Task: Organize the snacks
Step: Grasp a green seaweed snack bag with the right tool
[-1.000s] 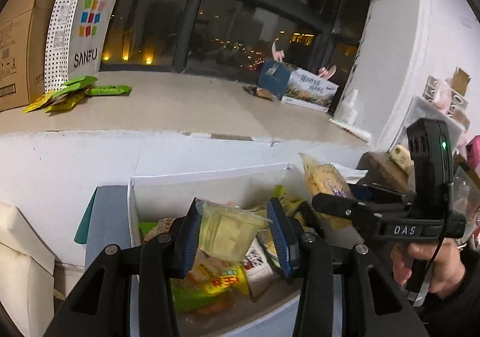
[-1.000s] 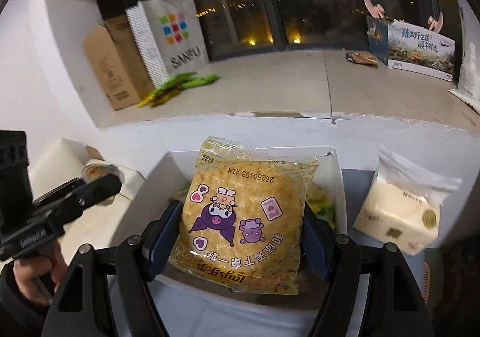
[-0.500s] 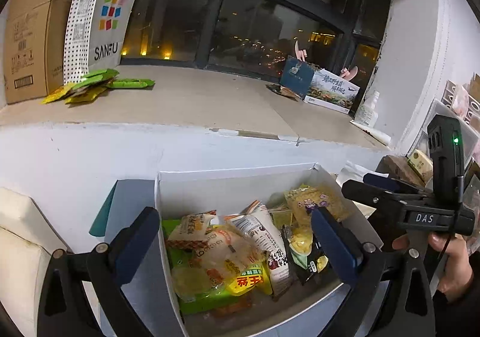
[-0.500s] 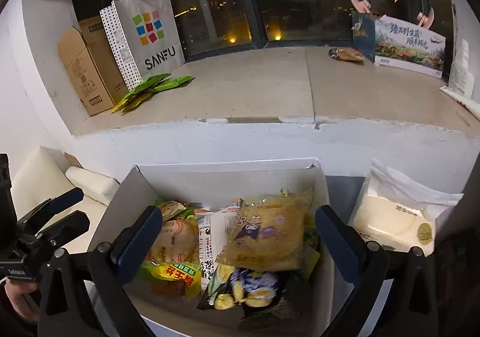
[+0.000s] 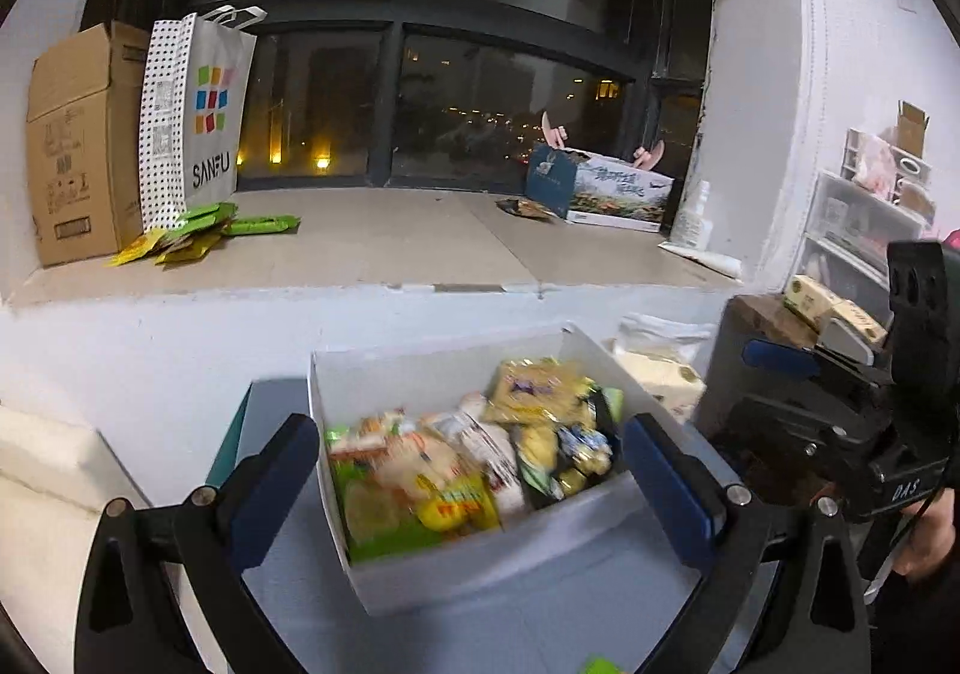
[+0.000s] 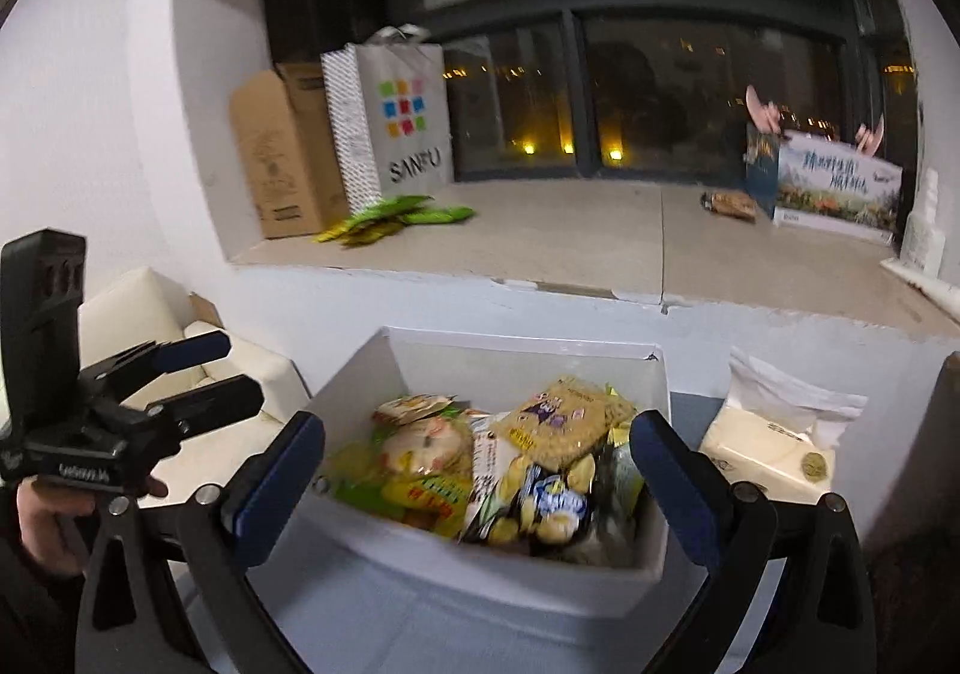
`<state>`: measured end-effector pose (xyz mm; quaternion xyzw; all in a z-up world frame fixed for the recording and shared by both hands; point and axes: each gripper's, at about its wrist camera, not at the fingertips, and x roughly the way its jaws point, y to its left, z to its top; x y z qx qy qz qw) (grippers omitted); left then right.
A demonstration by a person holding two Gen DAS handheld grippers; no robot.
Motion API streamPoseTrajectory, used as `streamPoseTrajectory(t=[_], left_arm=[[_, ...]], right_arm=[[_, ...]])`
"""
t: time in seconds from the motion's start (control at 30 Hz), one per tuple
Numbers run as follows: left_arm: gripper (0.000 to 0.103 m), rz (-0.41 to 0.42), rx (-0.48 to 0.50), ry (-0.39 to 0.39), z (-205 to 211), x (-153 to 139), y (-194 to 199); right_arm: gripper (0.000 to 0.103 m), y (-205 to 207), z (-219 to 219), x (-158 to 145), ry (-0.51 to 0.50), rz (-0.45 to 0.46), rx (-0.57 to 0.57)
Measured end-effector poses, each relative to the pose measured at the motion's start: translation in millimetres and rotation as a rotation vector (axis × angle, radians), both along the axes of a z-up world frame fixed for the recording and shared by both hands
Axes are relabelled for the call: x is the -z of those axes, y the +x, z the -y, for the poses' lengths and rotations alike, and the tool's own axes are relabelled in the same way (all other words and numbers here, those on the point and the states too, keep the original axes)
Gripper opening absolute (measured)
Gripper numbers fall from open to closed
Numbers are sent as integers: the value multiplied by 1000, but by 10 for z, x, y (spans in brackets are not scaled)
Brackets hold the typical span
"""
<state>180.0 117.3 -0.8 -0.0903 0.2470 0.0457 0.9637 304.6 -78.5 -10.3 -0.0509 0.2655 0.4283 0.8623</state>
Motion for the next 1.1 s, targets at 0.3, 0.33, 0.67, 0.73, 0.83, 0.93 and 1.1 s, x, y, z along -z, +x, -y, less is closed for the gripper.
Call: streamPoseTrajectory(t=[0.3,0.33,0.67,0.73,0.83,0.93,1.1], left_arm=[[103,42,53,-34,522,67,-961],[103,36,54,-41,586,128,-1055],[103,-43,58,-72,766,529,-1452],[103,-28,43,-95,700,510,-1474],[103,-17,15,-101,624,490,-1537],[103,-19,7,-94,573,486,-1570],[103,-39,-2,-86,522,557,-1614]], right_arm=[[103,-961,736,99,50,43,-20],[103,-1030,788,136,54,38,-18],[103,-1623,1162,588,48,-44,-15],[103,-1635,1147,614,23,-40,-14],[103,-1604,1016,714,-38,-51,-42],[103,-1557,727,938,-168,-87,-91],[103,-1531,314,1354,-344,-163,-183]])
